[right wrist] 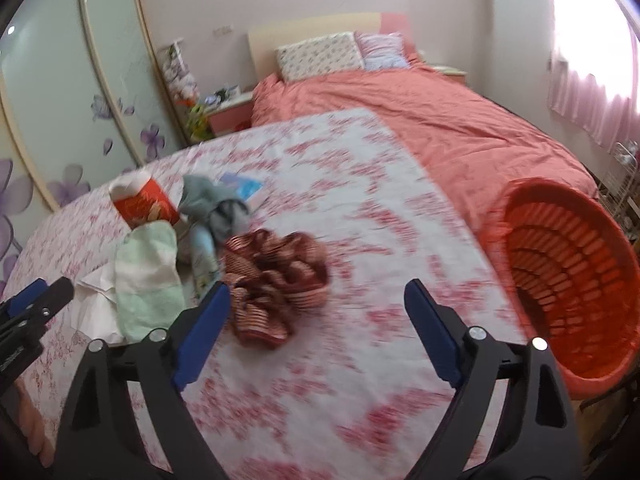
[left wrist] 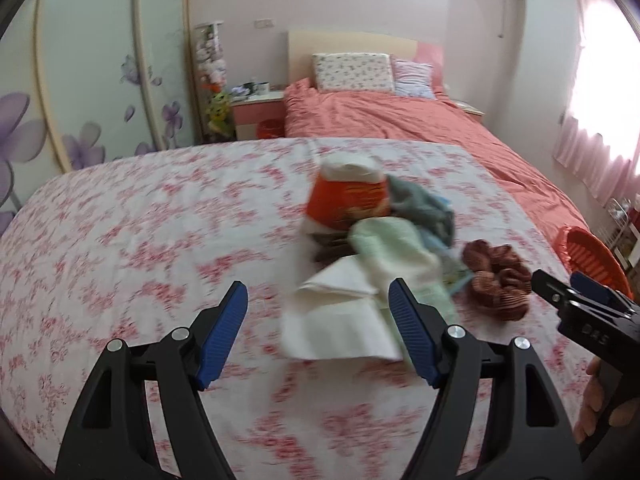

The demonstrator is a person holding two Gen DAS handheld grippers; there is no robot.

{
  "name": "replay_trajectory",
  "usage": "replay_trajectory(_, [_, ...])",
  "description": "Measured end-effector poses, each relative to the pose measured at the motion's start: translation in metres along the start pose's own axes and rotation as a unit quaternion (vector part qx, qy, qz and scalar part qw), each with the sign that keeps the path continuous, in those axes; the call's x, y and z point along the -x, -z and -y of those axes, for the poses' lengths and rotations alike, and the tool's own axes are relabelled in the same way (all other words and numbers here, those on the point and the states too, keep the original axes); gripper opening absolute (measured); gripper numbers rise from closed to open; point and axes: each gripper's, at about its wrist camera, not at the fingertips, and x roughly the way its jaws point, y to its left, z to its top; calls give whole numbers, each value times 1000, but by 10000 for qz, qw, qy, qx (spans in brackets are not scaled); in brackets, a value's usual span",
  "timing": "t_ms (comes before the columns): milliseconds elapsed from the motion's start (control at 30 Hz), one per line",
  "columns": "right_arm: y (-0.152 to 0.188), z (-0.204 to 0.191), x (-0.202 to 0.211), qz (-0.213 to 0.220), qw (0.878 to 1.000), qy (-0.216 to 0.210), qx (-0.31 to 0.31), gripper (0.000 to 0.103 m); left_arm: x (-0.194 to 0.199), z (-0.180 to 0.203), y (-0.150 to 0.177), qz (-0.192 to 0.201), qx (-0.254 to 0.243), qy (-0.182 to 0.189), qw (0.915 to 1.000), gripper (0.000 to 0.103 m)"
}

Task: Collect trash
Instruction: 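Return to the table and grasp the brown plaid scrunchie with the right tool, then grasp the white tissue with the left tool while the right tool holds the scrunchie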

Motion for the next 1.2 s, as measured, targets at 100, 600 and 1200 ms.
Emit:
replay_trajectory(100, [0,-15,-20,-164,9998,110,92,83,-3,-13,3,-86,148,27,9999,72])
replay_trajectory(600, [4,-34,-39,-517,9982,32,291,31,-21,-2,11,-423,185,482,9978,73])
replay_trajectory(1200, [8,-13,-30,-416,9985,260,233,28,-47,6,18,-828,394,878,9919,52])
